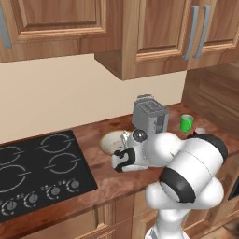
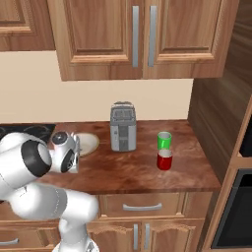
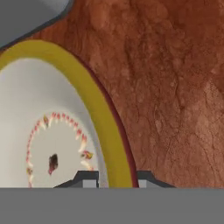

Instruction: Clear the mugs and bowl far away from the sink.

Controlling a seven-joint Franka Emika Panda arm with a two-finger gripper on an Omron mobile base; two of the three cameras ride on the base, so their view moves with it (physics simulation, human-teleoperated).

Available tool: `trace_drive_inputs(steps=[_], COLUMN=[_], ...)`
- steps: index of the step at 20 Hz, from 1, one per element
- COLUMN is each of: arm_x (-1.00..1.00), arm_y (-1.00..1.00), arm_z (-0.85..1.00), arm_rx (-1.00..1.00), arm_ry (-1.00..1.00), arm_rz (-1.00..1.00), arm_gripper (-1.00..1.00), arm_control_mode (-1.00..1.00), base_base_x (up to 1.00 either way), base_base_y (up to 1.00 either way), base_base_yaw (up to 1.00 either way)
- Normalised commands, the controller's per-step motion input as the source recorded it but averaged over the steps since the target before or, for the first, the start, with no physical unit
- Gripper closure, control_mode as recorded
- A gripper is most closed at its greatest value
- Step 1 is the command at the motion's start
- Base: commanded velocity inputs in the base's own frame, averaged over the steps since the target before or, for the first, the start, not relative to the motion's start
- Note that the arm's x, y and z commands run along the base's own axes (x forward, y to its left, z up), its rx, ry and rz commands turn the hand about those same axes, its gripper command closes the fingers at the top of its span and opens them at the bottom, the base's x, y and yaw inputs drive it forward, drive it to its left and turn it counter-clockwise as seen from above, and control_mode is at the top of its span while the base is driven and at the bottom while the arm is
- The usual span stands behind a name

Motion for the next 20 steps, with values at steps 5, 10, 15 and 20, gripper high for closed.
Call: trace_drive_inputs(steps=[5,10,15,20], arm_x=[0.32,-0.01,-0.13,-0.19], arm_y=[0.03,0.0,0.0,0.0], arm_z=[-0.49,0.12,0.41,0.54], arm_rx=[0.01,0.0,-0.01,0.0], arm_ry=[0.05,-0.04,-0.16,-0.16], arm_rz=[0.0,0.0,0.0,0.0], arm_gripper=[-1.0,-1.0,-1.0,-1.0], arm_control_mode=[-1.0,-1.0,-1.0,-1.0], base_base_x=[0.0,0.0,0.0,0.0], base_base_y=[0.0,0.0,0.0,0.0], base_base_yaw=[0.0,0.0,0.0,0.0])
